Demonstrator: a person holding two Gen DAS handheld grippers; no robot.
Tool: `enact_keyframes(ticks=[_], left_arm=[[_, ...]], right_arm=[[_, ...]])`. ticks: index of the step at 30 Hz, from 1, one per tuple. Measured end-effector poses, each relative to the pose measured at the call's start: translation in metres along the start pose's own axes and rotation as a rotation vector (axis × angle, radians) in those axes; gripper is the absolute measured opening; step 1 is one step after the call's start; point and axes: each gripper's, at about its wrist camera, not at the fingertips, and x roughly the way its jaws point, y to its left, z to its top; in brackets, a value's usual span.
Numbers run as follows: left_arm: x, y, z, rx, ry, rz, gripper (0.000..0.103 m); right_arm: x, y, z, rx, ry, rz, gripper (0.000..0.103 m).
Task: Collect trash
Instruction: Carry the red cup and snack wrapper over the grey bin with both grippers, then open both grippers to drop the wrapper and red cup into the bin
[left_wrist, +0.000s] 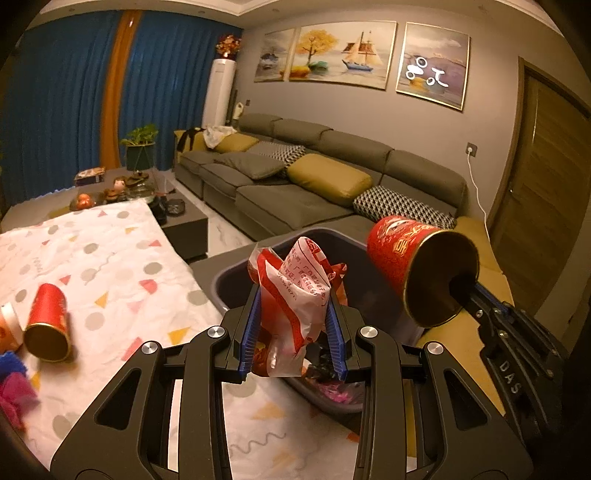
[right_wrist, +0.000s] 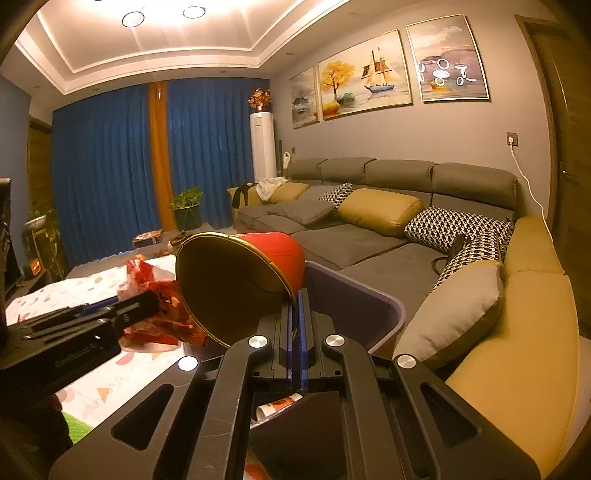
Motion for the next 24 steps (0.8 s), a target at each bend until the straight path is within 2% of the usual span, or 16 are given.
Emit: enact_keyframes(ticks=[24], left_arm=[[0.058, -0.019, -0.008, 0.038, 0.1, -0.046, 0.033]], right_arm=[[0.013, -0.011, -0.001, 0.033, 0.013, -0.013, 0.004]])
